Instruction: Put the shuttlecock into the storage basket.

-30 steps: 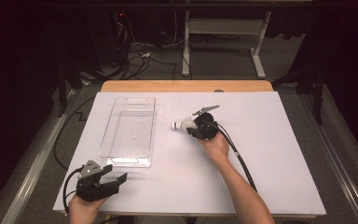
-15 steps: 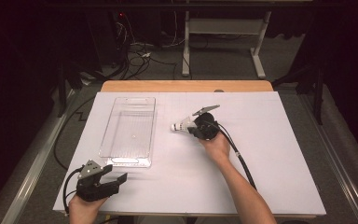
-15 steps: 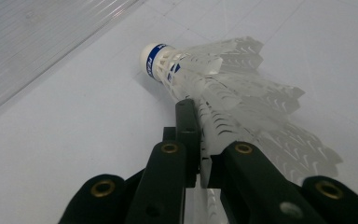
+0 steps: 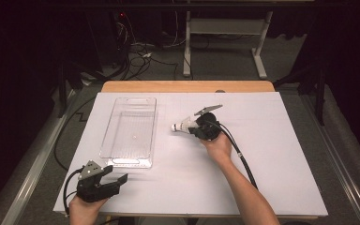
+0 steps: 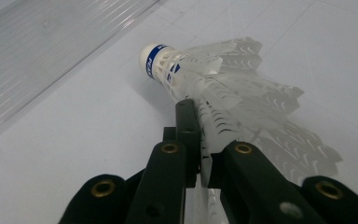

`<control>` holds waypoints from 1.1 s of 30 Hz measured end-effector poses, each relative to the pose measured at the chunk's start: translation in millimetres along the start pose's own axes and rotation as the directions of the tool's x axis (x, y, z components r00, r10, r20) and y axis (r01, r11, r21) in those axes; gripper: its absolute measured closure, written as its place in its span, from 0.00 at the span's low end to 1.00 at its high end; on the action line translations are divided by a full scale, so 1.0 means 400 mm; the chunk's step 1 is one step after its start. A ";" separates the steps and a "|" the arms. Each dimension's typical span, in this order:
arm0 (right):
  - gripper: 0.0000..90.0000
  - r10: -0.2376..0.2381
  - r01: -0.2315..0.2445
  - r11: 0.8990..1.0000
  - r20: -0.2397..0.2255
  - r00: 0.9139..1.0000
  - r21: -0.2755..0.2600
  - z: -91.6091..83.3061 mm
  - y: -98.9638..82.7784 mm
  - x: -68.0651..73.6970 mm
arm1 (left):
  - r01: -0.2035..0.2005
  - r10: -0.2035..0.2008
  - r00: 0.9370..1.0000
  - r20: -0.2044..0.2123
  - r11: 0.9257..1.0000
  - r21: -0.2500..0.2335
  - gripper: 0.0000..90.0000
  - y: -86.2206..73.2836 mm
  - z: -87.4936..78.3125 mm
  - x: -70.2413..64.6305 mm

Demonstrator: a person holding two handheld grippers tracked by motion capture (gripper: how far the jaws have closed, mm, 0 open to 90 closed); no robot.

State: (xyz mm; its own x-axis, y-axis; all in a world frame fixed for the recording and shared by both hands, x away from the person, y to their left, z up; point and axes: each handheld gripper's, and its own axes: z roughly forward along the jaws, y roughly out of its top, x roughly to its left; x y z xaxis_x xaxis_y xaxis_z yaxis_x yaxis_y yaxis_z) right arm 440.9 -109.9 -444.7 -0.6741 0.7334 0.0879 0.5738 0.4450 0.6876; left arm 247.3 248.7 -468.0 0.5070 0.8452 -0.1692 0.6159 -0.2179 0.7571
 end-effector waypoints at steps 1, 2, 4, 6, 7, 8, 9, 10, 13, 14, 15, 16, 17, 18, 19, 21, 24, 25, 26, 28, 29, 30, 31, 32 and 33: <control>0.99 0.002 -0.002 1.000 -0.001 1.000 0.000 -0.002 0.001 0.000 | 0.000 0.000 1.000 0.000 1.000 0.000 0.35 0.000 0.000 0.000; 0.99 0.002 -0.002 1.000 -0.001 1.000 -0.002 -0.004 0.001 0.000 | 0.001 -0.001 1.000 -0.001 1.000 -0.002 0.35 0.000 0.000 0.000; 0.99 0.003 -0.003 1.000 -0.005 1.000 -0.003 -0.008 0.003 0.000 | 0.003 -0.003 1.000 -0.002 1.000 -0.003 0.35 0.000 0.000 0.000; 0.99 0.002 -0.002 1.000 -0.008 1.000 -0.008 -0.011 0.005 -0.001 | 0.003 -0.003 1.000 -0.003 1.000 -0.002 0.35 0.000 0.000 0.001; 0.99 0.004 -0.004 1.000 -0.008 1.000 -0.007 -0.012 0.006 0.000 | 0.004 -0.004 1.000 -0.003 1.000 -0.003 0.35 0.000 0.000 0.001; 0.99 0.006 -0.006 1.000 -0.012 1.000 -0.007 -0.015 0.007 0.001 | 0.004 -0.004 1.000 -0.003 1.000 -0.003 0.35 0.000 0.001 0.001; 0.99 0.006 -0.006 1.000 -0.013 1.000 -0.008 -0.016 0.009 0.001 | 0.006 -0.006 1.000 -0.003 1.000 -0.005 0.35 0.000 0.001 0.001; 0.99 0.004 -0.005 1.000 -0.014 1.000 -0.011 -0.017 0.009 0.001 | 0.005 -0.005 1.000 -0.003 1.000 -0.003 0.35 0.000 0.001 0.002; 0.99 0.004 -0.004 1.000 -0.016 1.000 -0.013 -0.022 0.013 0.003 | 0.005 -0.005 1.000 -0.003 1.000 -0.004 0.35 0.000 0.001 0.002; 0.99 0.004 -0.004 1.000 -0.017 1.000 -0.011 -0.024 0.015 0.004 | 0.005 -0.005 1.000 -0.002 1.000 -0.004 0.35 0.000 0.001 0.003; 0.99 0.002 -0.002 1.000 -0.018 1.000 -0.014 -0.025 0.017 0.004 | 0.005 -0.005 1.000 -0.003 1.000 -0.004 0.35 0.000 0.001 0.002; 0.99 0.000 0.000 1.000 -0.019 1.000 -0.015 -0.026 0.019 0.005 | 0.004 -0.004 1.000 -0.002 1.000 -0.004 0.35 0.000 0.001 0.002; 0.99 -0.001 0.000 1.000 -0.018 1.000 -0.017 -0.027 0.020 0.006 | 0.004 -0.004 1.000 -0.003 1.000 -0.003 0.35 0.000 0.001 0.002; 0.99 -0.001 0.000 1.000 -0.020 1.000 -0.016 -0.029 0.022 0.007 | 0.004 -0.004 1.000 -0.003 1.000 -0.003 0.35 0.001 0.001 0.002; 0.99 0.002 -0.002 1.000 -0.023 1.000 -0.015 -0.030 0.024 0.008 | 0.004 -0.004 1.000 -0.002 1.000 -0.003 0.35 0.001 0.001 0.003; 0.99 0.000 -0.001 1.000 -0.023 1.000 -0.018 -0.031 0.028 0.009 | 0.004 -0.004 1.000 -0.002 1.000 -0.004 0.35 0.001 0.001 0.003; 0.99 -0.002 0.001 1.000 -0.028 1.000 -0.018 -0.035 0.034 0.010 | 0.006 -0.006 1.000 -0.003 1.000 -0.004 0.35 0.001 0.001 0.004; 0.99 -0.002 0.002 1.000 -0.029 1.000 -0.020 -0.035 0.036 0.011 | 0.008 -0.008 1.000 -0.005 1.000 -0.005 0.35 0.001 0.000 0.005; 0.99 -0.001 0.001 1.000 -0.029 1.000 -0.020 -0.036 0.037 0.012 | 0.009 -0.009 1.000 -0.006 1.000 -0.005 0.35 0.001 0.000 0.005; 0.99 -0.004 0.004 1.000 -0.032 0.999 -0.023 -0.038 0.040 0.013 | 0.012 -0.012 1.000 -0.006 1.000 -0.006 0.35 0.001 -0.001 0.006; 0.99 0.000 -0.001 1.000 -0.033 0.999 -0.023 -0.039 0.041 0.015 | 0.011 -0.011 1.000 -0.007 1.000 -0.006 0.35 0.001 -0.001 0.006; 0.99 -0.003 0.002 1.000 -0.035 0.999 -0.025 -0.039 0.042 0.015 | 0.010 -0.010 1.000 -0.008 1.000 -0.007 0.35 0.001 -0.001 0.006; 0.99 -0.006 0.005 1.000 -0.035 0.999 -0.024 -0.041 0.044 0.016 | 0.009 -0.009 1.000 -0.009 1.000 -0.006 0.35 0.001 -0.001 0.006; 0.99 -0.007 0.006 1.000 -0.036 0.999 -0.024 -0.042 0.045 0.017 | 0.009 -0.009 1.000 -0.009 1.000 -0.005 0.35 0.001 -0.001 0.007; 0.99 -0.007 0.006 1.000 -0.038 0.999 -0.026 -0.043 0.047 0.018 | 0.010 -0.010 1.000 -0.007 1.000 -0.005 0.35 0.001 -0.001 0.007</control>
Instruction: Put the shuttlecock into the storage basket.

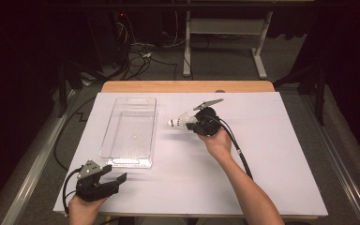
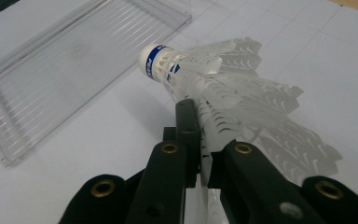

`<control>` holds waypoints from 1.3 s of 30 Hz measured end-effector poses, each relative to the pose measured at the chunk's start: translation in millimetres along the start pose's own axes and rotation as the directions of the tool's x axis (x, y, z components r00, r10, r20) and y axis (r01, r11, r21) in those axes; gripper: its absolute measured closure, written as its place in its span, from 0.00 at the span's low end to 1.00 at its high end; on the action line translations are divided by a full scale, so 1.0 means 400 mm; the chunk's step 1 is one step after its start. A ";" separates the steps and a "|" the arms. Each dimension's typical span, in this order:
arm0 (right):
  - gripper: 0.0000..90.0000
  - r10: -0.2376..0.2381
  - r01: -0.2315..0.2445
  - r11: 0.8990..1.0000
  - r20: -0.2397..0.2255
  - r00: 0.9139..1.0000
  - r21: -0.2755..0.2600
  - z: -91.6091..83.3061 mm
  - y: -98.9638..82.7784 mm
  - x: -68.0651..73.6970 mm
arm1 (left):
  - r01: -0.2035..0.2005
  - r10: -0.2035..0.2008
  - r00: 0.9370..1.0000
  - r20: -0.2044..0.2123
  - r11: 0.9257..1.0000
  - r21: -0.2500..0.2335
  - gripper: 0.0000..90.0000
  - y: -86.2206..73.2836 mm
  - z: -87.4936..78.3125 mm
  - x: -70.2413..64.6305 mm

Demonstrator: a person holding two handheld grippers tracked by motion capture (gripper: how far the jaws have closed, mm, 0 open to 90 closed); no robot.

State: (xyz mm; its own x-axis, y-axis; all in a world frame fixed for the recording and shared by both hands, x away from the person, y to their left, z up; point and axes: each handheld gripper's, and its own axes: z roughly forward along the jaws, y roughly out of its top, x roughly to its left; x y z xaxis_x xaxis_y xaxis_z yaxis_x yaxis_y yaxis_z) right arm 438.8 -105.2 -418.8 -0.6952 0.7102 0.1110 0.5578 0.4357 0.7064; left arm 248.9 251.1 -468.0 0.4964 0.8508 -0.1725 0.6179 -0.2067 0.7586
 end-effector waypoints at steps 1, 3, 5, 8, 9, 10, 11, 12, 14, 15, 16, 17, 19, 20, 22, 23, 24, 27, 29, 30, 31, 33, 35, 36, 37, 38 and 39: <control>0.99 -0.001 0.001 1.000 -0.001 1.000 0.002 -0.001 0.002 0.001 | -0.001 0.001 1.000 0.000 1.000 0.000 0.35 0.000 0.000 0.001; 0.99 -0.005 0.005 1.000 -0.003 1.000 0.000 -0.002 0.004 0.003 | -0.003 0.003 1.000 -0.006 1.000 -0.001 0.35 0.000 -0.001 0.003; 0.99 -0.004 0.004 1.000 -0.005 1.000 -0.003 -0.003 0.007 0.006 | 0.002 -0.002 1.000 -0.008 1.000 -0.003 0.35 0.000 -0.002 0.006; 0.99 -0.008 0.008 1.000 -0.011 1.000 -0.003 -0.006 0.012 0.011 | 0.006 -0.006 1.000 -0.008 1.000 -0.006 0.35 0.000 -0.003 0.007; 0.99 -0.012 0.012 1.000 -0.015 1.000 -0.006 -0.007 0.014 0.013 | 0.006 -0.006 1.000 -0.009 1.000 -0.006 0.35 0.000 -0.003 0.007; 0.99 -0.013 0.013 1.000 -0.015 1.000 -0.006 -0.007 0.016 0.015 | 0.004 -0.004 1.000 -0.008 1.000 -0.004 0.35 0.000 -0.003 0.007; 0.99 -0.017 0.017 1.000 -0.019 1.000 -0.007 -0.008 0.019 0.018 | 0.004 -0.004 1.000 -0.010 1.000 -0.004 0.35 0.000 -0.002 0.006; 0.99 -0.019 0.018 1.000 -0.020 1.000 -0.007 -0.009 0.020 0.020 | 0.004 -0.004 1.000 -0.009 1.000 -0.005 0.35 0.000 -0.002 0.006; 0.99 -0.017 0.017 1.000 -0.023 1.000 -0.012 -0.010 0.025 0.025 | 0.004 -0.004 1.000 -0.007 1.000 -0.004 0.35 0.000 -0.002 0.007; 0.99 -0.020 0.019 1.000 -0.027 0.999 -0.013 -0.010 0.027 0.026 | 0.005 -0.005 1.000 -0.007 1.000 -0.005 0.35 0.000 -0.002 0.007; 0.99 -0.022 0.021 1.000 -0.028 0.999 -0.011 -0.010 0.028 0.027 | 0.007 -0.007 1.000 -0.006 1.000 -0.005 0.35 -0.001 -0.002 0.007; 0.99 -0.023 0.023 1.000 -0.030 0.999 -0.012 -0.010 0.030 0.029 | 0.007 -0.007 1.000 -0.006 1.000 -0.005 0.35 -0.001 -0.002 0.007; 0.99 -0.022 0.022 1.000 -0.032 0.999 -0.011 -0.011 0.033 0.031 | 0.005 -0.005 1.000 -0.006 1.000 -0.004 0.35 -0.001 -0.002 0.007; 0.99 -0.022 0.022 1.000 -0.033 0.999 -0.011 -0.011 0.034 0.032 | 0.005 -0.005 1.000 -0.005 1.000 -0.004 0.35 0.000 -0.002 0.007; 0.99 -0.024 0.023 1.000 -0.033 0.999 -0.012 -0.012 0.037 0.032 | 0.004 -0.004 1.000 -0.006 1.000 -0.004 0.35 0.000 -0.001 0.007; 0.99 -0.018 0.017 1.000 -0.034 0.999 -0.015 -0.012 0.038 0.033 | 0.004 -0.004 1.000 -0.006 1.000 -0.003 0.35 0.000 -0.001 0.007; 0.99 -0.024 0.023 1.000 -0.035 0.999 -0.014 -0.013 0.039 0.032 | 0.005 -0.005 1.000 -0.006 1.000 -0.003 0.35 0.000 -0.001 0.007; 0.99 -0.024 0.024 1.000 -0.039 0.999 -0.018 -0.016 0.045 0.035 | 0.007 -0.007 1.000 -0.005 1.000 -0.004 0.35 0.000 -0.001 0.008; 0.99 -0.026 0.025 1.000 -0.041 0.999 -0.019 -0.017 0.050 0.038 | 0.004 -0.004 1.000 -0.005 1.000 -0.002 0.35 0.000 -0.001 0.008; 0.99 -0.027 0.027 0.999 -0.042 0.999 -0.018 -0.018 0.051 0.039 | 0.004 -0.004 1.000 -0.005 1.000 -0.001 0.35 0.000 -0.001 0.008; 0.99 -0.030 0.029 0.999 -0.044 0.999 -0.020 -0.018 0.053 0.040 | 0.004 -0.004 1.000 -0.005 1.000 -0.002 0.35 0.000 -0.001 0.008; 0.99 -0.030 0.030 0.999 -0.048 0.998 -0.020 -0.018 0.058 0.044 | 0.005 -0.005 1.000 -0.005 1.000 -0.002 0.35 0.000 -0.001 0.008; 0.99 -0.036 0.035 0.999 -0.051 0.998 -0.019 -0.017 0.062 0.047 | 0.005 -0.005 1.000 -0.004 1.000 -0.002 0.35 0.000 -0.001 0.009; 0.99 -0.036 0.035 0.999 -0.052 0.998 -0.020 -0.016 0.064 0.048 | 0.005 -0.005 1.000 -0.004 1.000 -0.002 0.35 0.000 -0.001 0.009; 0.99 -0.034 0.033 0.999 -0.056 0.998 -0.023 -0.015 0.065 0.050 | 0.004 -0.004 1.000 -0.004 1.000 -0.002 0.35 0.000 -0.001 0.009; 0.99 -0.034 0.033 0.999 -0.059 0.998 -0.024 -0.014 0.066 0.050 | 0.004 -0.004 1.000 -0.004 1.000 -0.001 0.35 0.000 -0.001 0.009; 0.99 -0.030 0.029 0.999 -0.062 0.998 -0.026 -0.014 0.068 0.053 | 0.004 -0.005 1.000 -0.004 1.000 -0.002 0.35 0.000 -0.001 0.009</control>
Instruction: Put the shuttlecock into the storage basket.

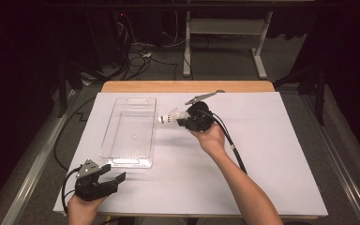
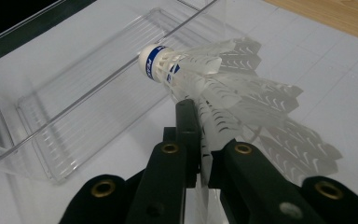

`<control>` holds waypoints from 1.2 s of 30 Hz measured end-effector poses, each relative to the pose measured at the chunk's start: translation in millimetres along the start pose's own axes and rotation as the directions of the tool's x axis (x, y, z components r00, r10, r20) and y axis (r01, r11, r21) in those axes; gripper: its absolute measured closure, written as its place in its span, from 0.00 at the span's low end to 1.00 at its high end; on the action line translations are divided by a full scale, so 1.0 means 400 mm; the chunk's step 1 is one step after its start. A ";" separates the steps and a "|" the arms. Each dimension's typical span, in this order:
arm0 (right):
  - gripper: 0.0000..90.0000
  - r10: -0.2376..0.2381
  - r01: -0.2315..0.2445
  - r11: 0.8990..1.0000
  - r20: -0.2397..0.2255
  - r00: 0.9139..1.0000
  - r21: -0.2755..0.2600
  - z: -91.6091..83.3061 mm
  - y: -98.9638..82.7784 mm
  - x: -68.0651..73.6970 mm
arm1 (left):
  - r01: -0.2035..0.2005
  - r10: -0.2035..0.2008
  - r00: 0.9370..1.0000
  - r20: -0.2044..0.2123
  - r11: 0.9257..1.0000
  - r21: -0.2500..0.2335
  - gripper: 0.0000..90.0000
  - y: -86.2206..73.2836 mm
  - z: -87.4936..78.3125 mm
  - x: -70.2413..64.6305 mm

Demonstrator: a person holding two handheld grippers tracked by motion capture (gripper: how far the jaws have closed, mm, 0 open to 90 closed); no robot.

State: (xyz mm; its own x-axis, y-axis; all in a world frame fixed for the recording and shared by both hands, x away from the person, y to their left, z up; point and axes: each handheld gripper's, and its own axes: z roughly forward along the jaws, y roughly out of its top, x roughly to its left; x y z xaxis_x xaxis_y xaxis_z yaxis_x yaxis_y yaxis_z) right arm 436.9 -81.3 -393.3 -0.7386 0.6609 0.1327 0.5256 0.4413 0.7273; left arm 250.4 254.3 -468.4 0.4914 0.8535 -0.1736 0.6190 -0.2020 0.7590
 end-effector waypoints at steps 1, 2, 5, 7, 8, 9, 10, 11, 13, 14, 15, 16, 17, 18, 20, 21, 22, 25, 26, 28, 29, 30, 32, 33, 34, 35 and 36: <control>0.99 -0.002 0.002 1.000 0.000 1.000 0.001 0.000 0.001 0.001 | 0.000 0.000 1.000 0.000 1.000 0.000 0.35 0.000 0.000 0.000; 0.99 -0.002 0.002 1.000 -0.001 1.000 -0.002 0.001 0.003 0.001 | 0.000 0.000 1.000 0.000 1.000 0.000 0.35 0.000 0.000 0.000; 0.99 -0.008 0.008 1.000 -0.005 1.000 -0.001 0.001 0.009 0.005 | -0.002 0.002 1.000 0.001 1.000 0.002 0.35 0.000 0.001 -0.001; 0.99 -0.005 0.005 1.000 -0.010 1.000 -0.006 0.002 0.014 0.009 | -0.001 0.001 1.000 0.001 1.000 0.002 0.35 0.000 0.001 0.000; 0.99 -0.012 0.012 1.000 -0.012 1.000 -0.004 0.002 0.016 0.011 | -0.002 0.002 1.000 0.001 1.000 0.002 0.35 0.000 0.001 0.000; 0.99 -0.007 0.007 1.000 -0.013 1.000 -0.005 0.002 0.018 0.013 | -0.001 0.001 1.000 0.001 1.000 0.002 0.35 0.000 0.001 0.000; 0.99 -0.011 0.011 1.000 -0.014 1.000 -0.002 0.003 0.021 0.016 | -0.002 0.002 1.000 0.001 1.000 0.002 0.35 0.000 0.001 0.000; 0.99 -0.014 0.014 1.000 -0.016 1.000 -0.001 0.004 0.023 0.017 | -0.003 0.003 1.000 0.002 1.000 0.003 0.35 0.000 0.001 0.000; 0.99 -0.018 0.018 1.000 -0.018 1.000 -0.001 0.007 0.027 0.021 | -0.002 0.002 1.000 0.002 1.000 0.002 0.35 0.000 0.001 0.000; 0.99 -0.014 0.014 1.000 -0.020 1.000 -0.001 0.009 0.028 0.023 | -0.002 0.002 1.000 0.002 1.000 0.002 0.35 0.000 0.001 0.000; 0.99 -0.018 0.018 1.000 -0.021 1.000 -0.003 0.011 0.030 0.025 | -0.002 0.002 1.000 0.002 1.000 0.003 0.35 0.000 0.001 0.000; 0.99 -0.022 0.022 1.000 -0.022 1.000 -0.005 0.013 0.032 0.027 | -0.002 0.002 1.000 0.003 1.000 0.003 0.35 0.000 0.001 0.000; 0.99 -0.023 0.023 1.000 -0.023 0.999 -0.004 0.014 0.033 0.028 | -0.003 0.003 1.000 0.003 1.000 0.003 0.35 0.000 0.001 0.000; 0.99 -0.028 0.028 1.000 -0.023 0.999 -0.001 0.016 0.035 0.030 | -0.005 0.005 1.000 0.003 1.000 0.004 0.35 0.000 0.001 0.000; 0.99 -0.027 0.027 1.000 -0.026 0.999 -0.001 0.018 0.039 0.034 | -0.005 0.005 1.000 0.003 1.000 0.004 0.35 0.001 0.001 0.000; 0.99 -0.028 0.028 1.000 -0.028 0.999 0.000 0.020 0.042 0.035 | -0.005 0.005 1.000 0.003 1.000 0.003 0.35 0.001 0.001 0.000; 0.99 -0.024 0.024 1.000 -0.029 0.999 -0.002 0.022 0.044 0.038 | -0.004 0.004 1.000 0.003 1.000 0.003 0.35 0.001 0.001 0.000; 0.99 -0.035 0.035 0.999 -0.032 0.999 0.002 0.027 0.053 0.044 | -0.005 0.005 1.000 0.003 1.000 0.003 0.35 0.001 0.001 0.000; 0.99 -0.032 0.032 0.999 -0.032 0.999 -0.001 0.030 0.056 0.048 | -0.006 0.006 1.000 0.004 1.000 0.004 0.35 0.001 0.001 0.000; 0.99 -0.040 0.040 0.999 -0.035 0.999 0.004 0.034 0.062 0.054 | -0.007 0.007 1.000 0.006 1.000 0.006 0.35 0.001 0.001 0.000; 0.99 -0.044 0.044 0.999 -0.036 0.998 0.001 0.038 0.065 0.057 | -0.006 0.006 1.000 0.004 1.000 0.004 0.35 0.001 0.001 0.000; 0.99 -0.051 0.051 0.999 -0.037 0.998 0.006 0.040 0.068 0.060 | -0.007 0.007 1.000 0.004 1.000 0.004 0.35 0.001 0.001 0.000; 0.99 -0.053 0.053 0.999 -0.039 0.998 0.011 0.046 0.075 0.067 | -0.006 0.006 1.000 0.005 1.000 0.004 0.35 0.001 0.001 0.000; 0.99 -0.059 0.060 0.998 -0.042 0.997 0.009 0.050 0.078 0.070 | -0.007 0.007 1.000 0.004 1.000 0.003 0.35 0.001 0.001 0.000; 0.99 -0.061 0.061 0.998 -0.042 0.997 0.009 0.054 0.083 0.075 | -0.007 0.007 1.000 0.005 1.000 0.004 0.35 0.001 0.001 0.000; 0.99 -0.063 0.064 0.998 -0.044 0.997 0.011 0.056 0.085 0.077 | -0.007 0.007 1.000 0.005 1.000 0.004 0.35 0.001 0.001 0.000; 0.99 -0.064 0.065 0.998 -0.045 0.997 0.014 0.059 0.088 0.081 | -0.008 0.008 1.000 0.005 1.000 0.004 0.35 0.001 0.001 0.001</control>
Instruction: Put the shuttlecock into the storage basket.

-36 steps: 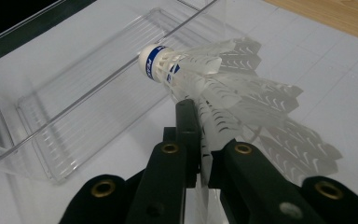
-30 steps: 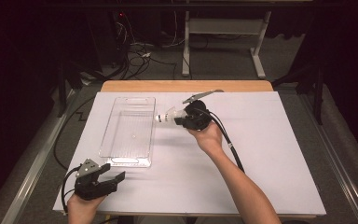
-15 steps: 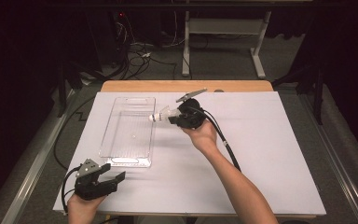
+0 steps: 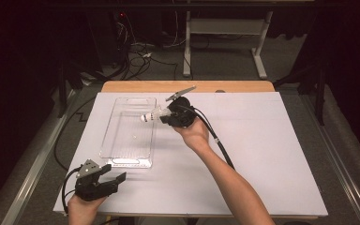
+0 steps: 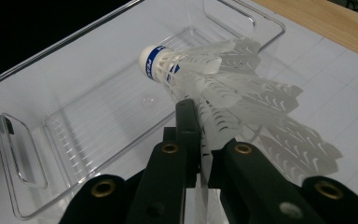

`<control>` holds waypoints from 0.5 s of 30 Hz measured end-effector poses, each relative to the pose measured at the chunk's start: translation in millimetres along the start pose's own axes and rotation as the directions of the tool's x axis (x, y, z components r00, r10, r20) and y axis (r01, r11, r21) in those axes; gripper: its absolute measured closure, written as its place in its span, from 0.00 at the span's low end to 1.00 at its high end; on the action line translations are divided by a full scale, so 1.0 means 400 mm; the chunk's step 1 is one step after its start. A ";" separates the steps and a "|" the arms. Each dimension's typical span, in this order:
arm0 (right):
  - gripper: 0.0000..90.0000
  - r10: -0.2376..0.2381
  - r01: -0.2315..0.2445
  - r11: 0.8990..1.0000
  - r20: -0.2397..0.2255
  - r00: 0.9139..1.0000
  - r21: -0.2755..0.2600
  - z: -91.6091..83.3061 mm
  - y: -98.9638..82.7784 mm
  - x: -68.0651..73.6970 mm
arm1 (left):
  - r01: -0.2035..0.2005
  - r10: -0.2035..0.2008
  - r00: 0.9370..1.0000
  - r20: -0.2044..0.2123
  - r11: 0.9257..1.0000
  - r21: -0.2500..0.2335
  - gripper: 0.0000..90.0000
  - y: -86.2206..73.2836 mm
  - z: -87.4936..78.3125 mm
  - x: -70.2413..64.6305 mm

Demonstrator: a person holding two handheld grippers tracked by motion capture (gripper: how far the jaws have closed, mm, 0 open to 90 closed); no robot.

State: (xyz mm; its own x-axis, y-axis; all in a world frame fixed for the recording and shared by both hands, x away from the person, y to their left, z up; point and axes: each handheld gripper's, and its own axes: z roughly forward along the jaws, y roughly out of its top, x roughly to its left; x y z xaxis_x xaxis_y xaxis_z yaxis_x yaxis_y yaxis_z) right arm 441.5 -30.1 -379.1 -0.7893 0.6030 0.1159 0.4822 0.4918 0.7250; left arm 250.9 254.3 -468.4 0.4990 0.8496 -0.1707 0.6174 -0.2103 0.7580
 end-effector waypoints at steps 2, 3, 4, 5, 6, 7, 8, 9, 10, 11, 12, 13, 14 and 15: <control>0.99 -0.006 0.006 1.000 -0.004 1.000 0.001 0.008 0.006 0.006 | 0.001 -0.001 1.000 0.001 1.000 0.000 0.35 0.000 0.000 -0.001; 0.99 -0.006 0.006 1.000 -0.006 1.000 0.003 0.011 0.007 0.008 | 0.002 -0.002 1.000 0.001 1.000 -0.001 0.35 0.000 0.000 -0.001; 0.99 -0.010 0.010 1.000 -0.008 1.000 0.008 0.015 0.009 0.010 | 0.002 -0.002 1.000 0.001 1.000 -0.002 0.35 0.000 0.000 -0.001; 0.99 -0.009 0.009 1.000 -0.007 1.000 0.008 0.018 0.010 0.012 | 0.002 -0.002 1.000 0.001 1.000 -0.002 0.35 0.000 0.000 -0.001; 0.99 -0.013 0.013 1.000 -0.005 1.000 0.011 0.022 0.011 0.013 | 0.002 -0.002 1.000 0.001 1.000 -0.002 0.35 0.000 0.000 -0.001; 0.99 -0.011 0.011 1.000 -0.005 1.000 0.013 0.026 0.012 0.015 | 0.002 -0.002 1.000 0.001 1.000 -0.002 0.35 0.000 0.000 -0.001; 0.99 -0.010 0.010 1.000 -0.006 1.000 0.015 0.029 0.013 0.017 | 0.002 -0.002 1.000 0.002 1.000 -0.002 0.35 0.000 -0.001 -0.001; 0.99 -0.011 0.011 1.000 -0.005 1.000 0.017 0.032 0.015 0.020 | 0.002 -0.002 1.000 0.002 1.000 -0.002 0.35 0.000 0.000 -0.002; 0.99 -0.016 0.016 1.000 -0.007 1.000 0.015 0.035 0.016 0.021 | 0.002 -0.002 1.000 0.002 1.000 -0.001 0.35 0.000 0.000 -0.001; 0.99 -0.014 0.014 1.000 -0.007 1.000 0.016 0.038 0.018 0.024 | 0.001 -0.001 1.000 0.002 1.000 0.000 0.35 0.000 0.000 -0.001; 0.99 -0.016 0.016 1.000 -0.008 1.000 0.017 0.041 0.021 0.026 | 0.000 0.000 1.000 0.003 1.000 0.001 0.35 0.000 0.000 -0.001; 0.99 -0.016 0.016 1.000 -0.009 1.000 0.019 0.042 0.023 0.028 | 0.000 0.000 1.000 0.003 1.000 0.001 0.35 0.000 0.000 -0.002; 0.99 -0.021 0.021 1.000 -0.010 1.000 0.021 0.045 0.025 0.030 | -0.001 0.001 1.000 0.002 1.000 0.001 0.35 0.000 0.000 -0.002; 0.99 -0.020 0.021 1.000 -0.010 1.000 0.020 0.047 0.027 0.032 | 0.000 0.000 1.000 0.002 1.000 0.001 0.35 0.000 0.000 -0.002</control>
State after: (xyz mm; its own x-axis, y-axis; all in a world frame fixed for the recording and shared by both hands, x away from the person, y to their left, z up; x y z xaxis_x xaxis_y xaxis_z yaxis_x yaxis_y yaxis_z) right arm 443.7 -5.3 -382.5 -0.8028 0.5863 0.1081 0.4732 0.5163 0.7138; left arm 250.5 253.7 -468.4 0.5006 0.8484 -0.1721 0.6181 -0.2111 0.7572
